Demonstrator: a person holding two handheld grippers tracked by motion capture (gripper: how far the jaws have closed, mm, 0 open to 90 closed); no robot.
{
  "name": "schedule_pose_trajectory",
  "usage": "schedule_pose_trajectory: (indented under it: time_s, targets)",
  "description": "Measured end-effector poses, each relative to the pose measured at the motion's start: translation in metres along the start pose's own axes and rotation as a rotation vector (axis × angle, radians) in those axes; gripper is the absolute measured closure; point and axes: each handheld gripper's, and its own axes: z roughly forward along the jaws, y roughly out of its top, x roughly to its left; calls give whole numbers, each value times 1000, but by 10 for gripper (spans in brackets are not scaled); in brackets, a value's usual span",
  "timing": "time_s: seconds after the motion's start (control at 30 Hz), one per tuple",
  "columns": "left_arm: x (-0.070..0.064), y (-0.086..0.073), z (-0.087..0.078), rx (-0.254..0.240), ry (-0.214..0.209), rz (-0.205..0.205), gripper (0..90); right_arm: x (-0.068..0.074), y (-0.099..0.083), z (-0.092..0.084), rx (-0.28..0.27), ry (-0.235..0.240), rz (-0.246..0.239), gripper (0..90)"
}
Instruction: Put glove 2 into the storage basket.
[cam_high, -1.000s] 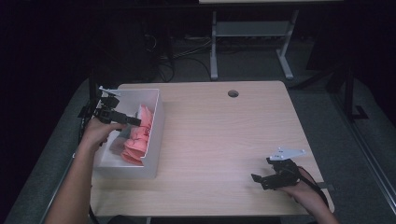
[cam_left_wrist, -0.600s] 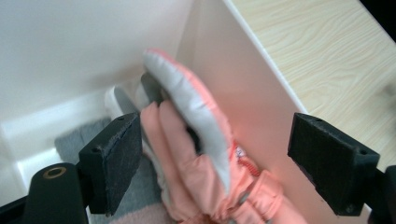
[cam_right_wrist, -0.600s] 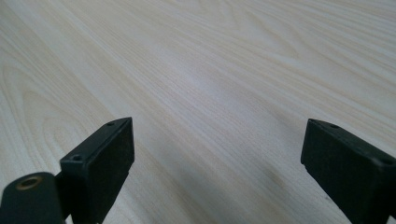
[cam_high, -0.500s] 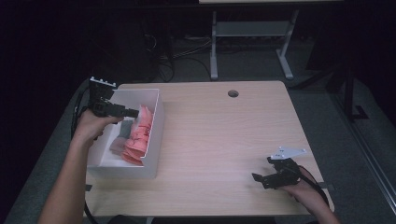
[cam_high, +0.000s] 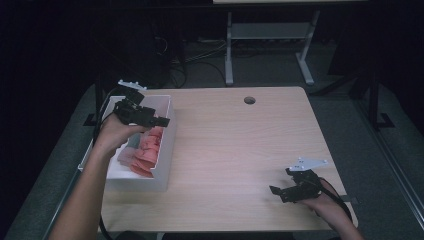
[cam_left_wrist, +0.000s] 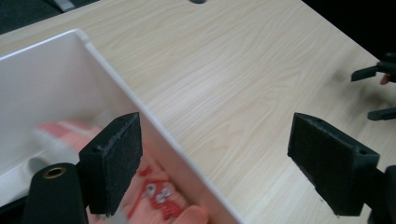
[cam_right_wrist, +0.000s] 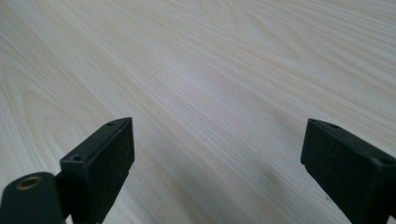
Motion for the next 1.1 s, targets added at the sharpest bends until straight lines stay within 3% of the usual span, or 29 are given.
schedule_pose_trajectory:
  time_s: [0.27,0.77,1.1]
  targets:
    - [-32,9,17,15,-34,72,175,0,0,0,-1,-1,-1,95]
    - [-78,9,49,4,-70,118,175,-1,0,0,-3,2,-6,74]
    - [-105,0,77,10,-91,151,175,-1,0,0,-9,0,-19,65]
